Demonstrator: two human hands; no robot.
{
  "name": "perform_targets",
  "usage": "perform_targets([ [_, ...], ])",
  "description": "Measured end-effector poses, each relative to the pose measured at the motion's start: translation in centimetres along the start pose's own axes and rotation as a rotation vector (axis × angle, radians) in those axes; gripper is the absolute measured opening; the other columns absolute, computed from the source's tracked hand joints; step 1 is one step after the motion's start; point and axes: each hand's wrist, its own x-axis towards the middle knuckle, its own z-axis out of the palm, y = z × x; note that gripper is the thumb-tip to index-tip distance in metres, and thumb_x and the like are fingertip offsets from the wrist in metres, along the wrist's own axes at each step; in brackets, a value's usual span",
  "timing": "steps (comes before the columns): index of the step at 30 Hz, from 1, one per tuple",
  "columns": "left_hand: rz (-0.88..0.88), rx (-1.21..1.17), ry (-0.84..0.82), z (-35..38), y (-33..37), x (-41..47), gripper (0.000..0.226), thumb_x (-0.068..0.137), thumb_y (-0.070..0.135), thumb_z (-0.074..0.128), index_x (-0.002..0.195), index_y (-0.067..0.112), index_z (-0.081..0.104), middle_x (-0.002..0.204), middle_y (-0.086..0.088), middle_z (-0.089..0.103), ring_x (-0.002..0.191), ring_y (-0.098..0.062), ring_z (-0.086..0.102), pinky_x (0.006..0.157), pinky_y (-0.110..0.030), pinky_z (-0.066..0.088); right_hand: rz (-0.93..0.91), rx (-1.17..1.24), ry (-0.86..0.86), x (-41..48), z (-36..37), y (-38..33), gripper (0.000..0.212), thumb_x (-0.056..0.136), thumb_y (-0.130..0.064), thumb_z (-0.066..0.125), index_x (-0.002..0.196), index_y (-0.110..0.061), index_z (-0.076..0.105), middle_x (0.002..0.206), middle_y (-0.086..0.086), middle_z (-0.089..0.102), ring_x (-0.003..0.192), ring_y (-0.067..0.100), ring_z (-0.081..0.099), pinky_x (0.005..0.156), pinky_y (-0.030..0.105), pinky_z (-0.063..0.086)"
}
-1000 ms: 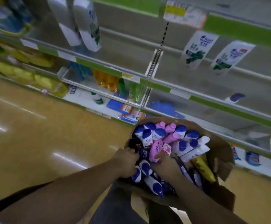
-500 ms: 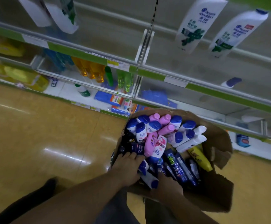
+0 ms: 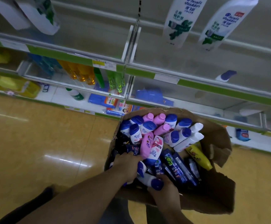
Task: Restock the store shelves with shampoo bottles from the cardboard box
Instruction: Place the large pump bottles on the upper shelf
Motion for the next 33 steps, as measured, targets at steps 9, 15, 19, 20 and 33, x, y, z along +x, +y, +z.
perform_targets([
  [9,0.059,-0.212,0.056,0.3,-1.3,0.8,0.055,0.082,0.035,0.070,0.133,0.036,0.049,0.129,0.003,0.058,0.117,-0.021,0.057,0.096,-0.035,0.046,0.156,0.118,-0.021,3.7,0.0,-0.2,0.053,0.068,-0.051,0.084,0.108,-0.035,0.054,0.101,-0.010,0.058,0.097,0.012,0.056,0.089,0.030,0.043],
  [15,0.022,-0.305,0.051,0.6,-1.2,1.2,0.056,0.079,0.027,0.073,0.130,0.036,0.053,0.129,0.005,0.060,0.117,-0.018,0.057,0.098,-0.035,0.047,0.175,0.298,0.053,4.5,0.2,2.5,0.068,0.059,-0.046,0.089,0.117,-0.024,0.062,0.091,-0.014,0.057,0.090,0.011,0.056,0.088,0.031,0.044],
  [19,0.023,-0.333,0.032,0.4,-1.2,1.3,0.056,0.076,0.027,0.076,0.128,0.036,0.056,0.129,0.006,0.060,0.117,-0.018,0.057,0.099,-0.037,0.048,0.152,0.512,-0.085,4.5,-0.8,3.7,0.067,0.039,-0.039,0.096,0.098,-0.026,0.070,0.079,-0.006,0.075,0.082,0.019,0.070,0.075,0.038,0.055],
  [20,0.027,-0.342,0.033,0.3,-1.3,1.3,0.055,0.076,0.029,0.077,0.126,0.036,0.058,0.127,0.007,0.061,0.116,-0.018,0.058,0.098,-0.038,0.048,0.124,0.524,-0.110,4.5,-1.1,3.7,0.069,0.036,-0.040,0.096,0.099,-0.028,0.069,0.082,-0.006,0.075,0.084,0.018,0.069,0.074,0.035,0.054],
  [33,0.157,-0.671,0.182,-6.6,0.8,-4.4,0.051,0.059,0.067,0.081,0.106,0.054,0.064,0.101,0.035,0.069,0.092,0.013,0.065,0.085,-0.029,0.057,-0.248,0.562,0.114,-2.0,-10.3,-0.1,0.053,0.039,-0.036,0.101,0.084,-0.028,0.075,0.088,-0.007,0.075,0.082,0.005,0.069,0.078,0.033,0.056],
])
